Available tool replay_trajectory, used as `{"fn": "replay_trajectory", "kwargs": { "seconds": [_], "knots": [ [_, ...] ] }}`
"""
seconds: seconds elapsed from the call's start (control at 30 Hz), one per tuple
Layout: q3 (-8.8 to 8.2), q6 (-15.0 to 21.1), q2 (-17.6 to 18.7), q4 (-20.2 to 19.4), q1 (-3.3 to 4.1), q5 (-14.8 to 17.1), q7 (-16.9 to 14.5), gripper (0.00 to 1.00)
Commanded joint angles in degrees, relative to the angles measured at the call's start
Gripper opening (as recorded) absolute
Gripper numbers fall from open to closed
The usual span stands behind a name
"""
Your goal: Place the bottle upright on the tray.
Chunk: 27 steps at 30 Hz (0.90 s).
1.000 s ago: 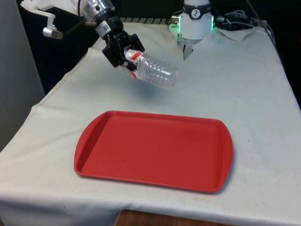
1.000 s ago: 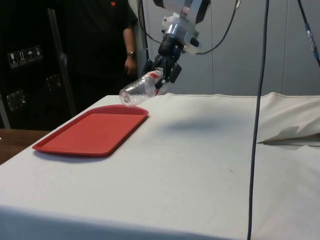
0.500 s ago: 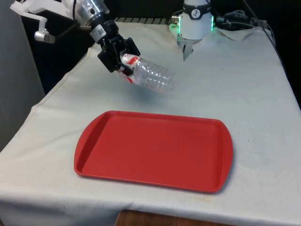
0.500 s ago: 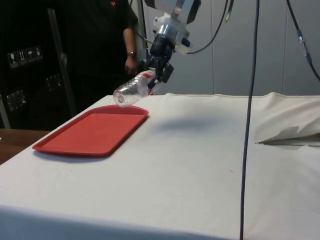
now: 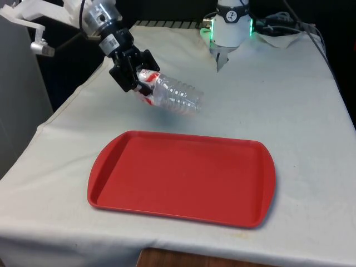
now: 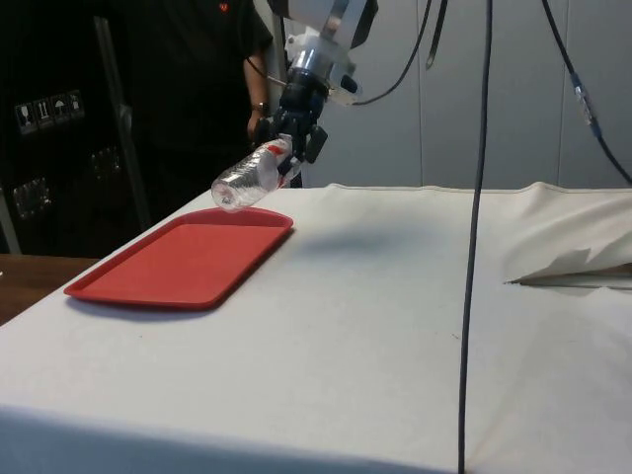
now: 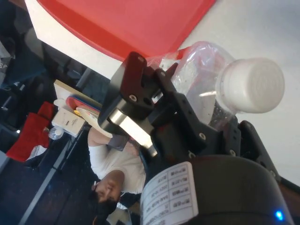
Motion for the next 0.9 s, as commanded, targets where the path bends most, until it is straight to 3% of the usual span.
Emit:
{"fn": "replay_trajectory", "kwargs": {
  "seconds": [0.0, 0.2, 0.23, 0.3, 0.87],
  "knots": [
    [0.17, -0.74, 0.63, 1.15, -0.40, -0.06, 0.40, 0.14],
    [-0.06, -2.12, 3.04, 5.10, -0.92, -0.06, 0.74, 0.14],
    [-0.29, -1.55, 2.81, 4.58, -0.57, 0.00, 0.34, 0.14],
    [-0.23, -2.52, 3.67, 6.13, -1.03, -0.11, 0.80, 0.14],
    [-0.63, -2.69, 7.62, 12.43, -0.86, -0.57, 1.03, 0.14]
  ]
}}
